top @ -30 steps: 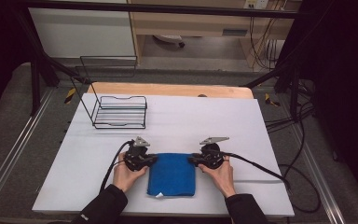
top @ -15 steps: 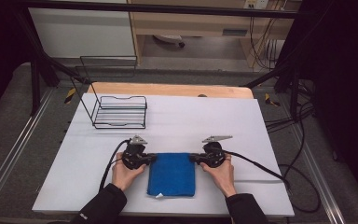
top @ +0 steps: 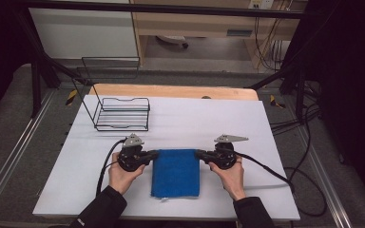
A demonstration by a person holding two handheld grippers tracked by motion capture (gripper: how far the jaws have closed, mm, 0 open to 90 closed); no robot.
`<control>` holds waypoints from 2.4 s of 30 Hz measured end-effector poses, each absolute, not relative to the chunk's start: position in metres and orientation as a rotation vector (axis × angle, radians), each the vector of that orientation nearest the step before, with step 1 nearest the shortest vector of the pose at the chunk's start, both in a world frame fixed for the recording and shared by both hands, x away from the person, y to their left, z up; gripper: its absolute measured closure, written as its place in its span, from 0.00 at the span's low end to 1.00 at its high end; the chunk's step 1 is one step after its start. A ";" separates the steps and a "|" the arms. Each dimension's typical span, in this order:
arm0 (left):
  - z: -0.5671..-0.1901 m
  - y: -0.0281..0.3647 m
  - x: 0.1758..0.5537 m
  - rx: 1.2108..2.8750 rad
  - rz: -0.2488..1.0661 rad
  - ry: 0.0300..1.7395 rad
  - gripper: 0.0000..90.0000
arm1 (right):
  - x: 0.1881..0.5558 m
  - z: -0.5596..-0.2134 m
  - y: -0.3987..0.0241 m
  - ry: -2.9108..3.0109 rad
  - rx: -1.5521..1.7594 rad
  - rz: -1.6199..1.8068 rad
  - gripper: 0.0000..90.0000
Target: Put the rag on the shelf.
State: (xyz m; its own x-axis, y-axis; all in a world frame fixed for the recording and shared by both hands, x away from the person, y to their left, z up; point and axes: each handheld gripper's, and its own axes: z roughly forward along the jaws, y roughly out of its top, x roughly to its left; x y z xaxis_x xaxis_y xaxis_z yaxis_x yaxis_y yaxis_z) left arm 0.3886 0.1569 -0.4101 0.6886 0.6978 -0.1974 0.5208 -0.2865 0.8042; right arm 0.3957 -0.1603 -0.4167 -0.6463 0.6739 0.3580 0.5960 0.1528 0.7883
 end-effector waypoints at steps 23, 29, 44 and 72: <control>-0.375 0.159 0.370 1.872 0.337 0.869 0.94 | 0.381 -0.381 -0.164 2.222 1.126 1.615 0.94; -0.366 0.163 0.367 1.840 0.355 0.866 0.94 | 0.377 -0.373 -0.161 2.193 1.085 1.622 0.94; -0.347 0.174 0.364 1.789 0.414 0.842 0.94 | 0.372 -0.352 -0.150 2.119 1.008 1.645 0.94; -0.299 0.232 0.366 1.598 0.560 0.837 0.94 | 0.388 -0.303 -0.087 1.962 0.834 1.711 0.95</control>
State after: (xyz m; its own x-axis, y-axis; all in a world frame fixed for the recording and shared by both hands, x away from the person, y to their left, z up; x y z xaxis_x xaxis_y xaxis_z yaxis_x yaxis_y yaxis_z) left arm 0.3662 0.2316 -0.2992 0.6270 0.7736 -0.0916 0.2106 -0.0552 0.9760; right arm 0.3882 -0.0872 -0.3026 -0.7393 0.6684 0.0815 0.1715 0.0698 0.9827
